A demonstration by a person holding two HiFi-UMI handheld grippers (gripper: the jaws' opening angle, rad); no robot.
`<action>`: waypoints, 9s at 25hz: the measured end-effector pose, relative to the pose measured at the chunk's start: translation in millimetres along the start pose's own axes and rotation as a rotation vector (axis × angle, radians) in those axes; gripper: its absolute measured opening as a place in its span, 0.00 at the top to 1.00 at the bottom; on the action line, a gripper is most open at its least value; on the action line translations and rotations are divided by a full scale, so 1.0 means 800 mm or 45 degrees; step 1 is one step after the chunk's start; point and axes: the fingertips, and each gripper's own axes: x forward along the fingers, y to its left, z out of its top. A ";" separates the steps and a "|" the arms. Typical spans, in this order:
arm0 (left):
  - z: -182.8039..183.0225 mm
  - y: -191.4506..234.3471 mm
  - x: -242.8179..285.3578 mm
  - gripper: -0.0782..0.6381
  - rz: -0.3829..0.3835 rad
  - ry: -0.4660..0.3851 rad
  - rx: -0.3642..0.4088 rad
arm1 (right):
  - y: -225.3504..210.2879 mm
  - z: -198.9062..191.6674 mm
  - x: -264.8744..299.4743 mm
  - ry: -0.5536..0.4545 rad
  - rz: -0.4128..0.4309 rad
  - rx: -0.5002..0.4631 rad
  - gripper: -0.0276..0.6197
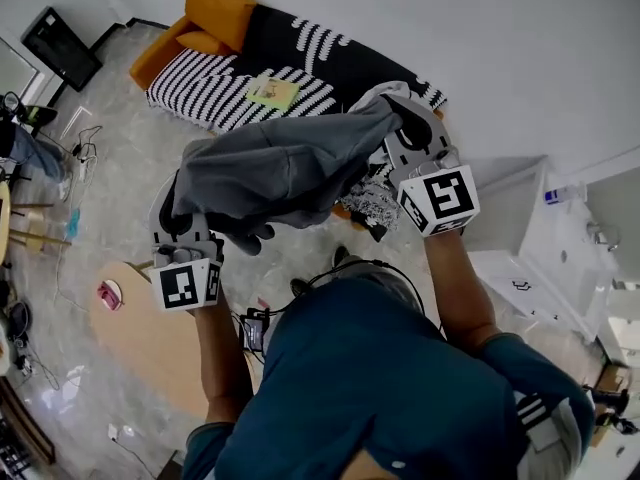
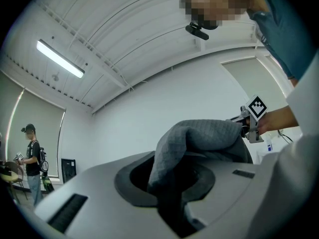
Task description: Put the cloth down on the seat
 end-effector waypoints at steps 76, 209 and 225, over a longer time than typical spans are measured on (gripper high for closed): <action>-0.102 0.178 0.342 0.81 0.044 0.086 0.102 | -0.142 -0.079 0.378 -0.087 0.043 0.094 0.91; -0.942 0.359 0.877 0.74 -0.507 1.053 -0.219 | -0.243 -0.856 0.906 0.957 -0.296 0.573 0.87; -1.079 0.373 0.809 0.66 -0.552 1.373 -0.312 | -0.172 -1.003 0.869 1.413 -0.268 0.884 0.79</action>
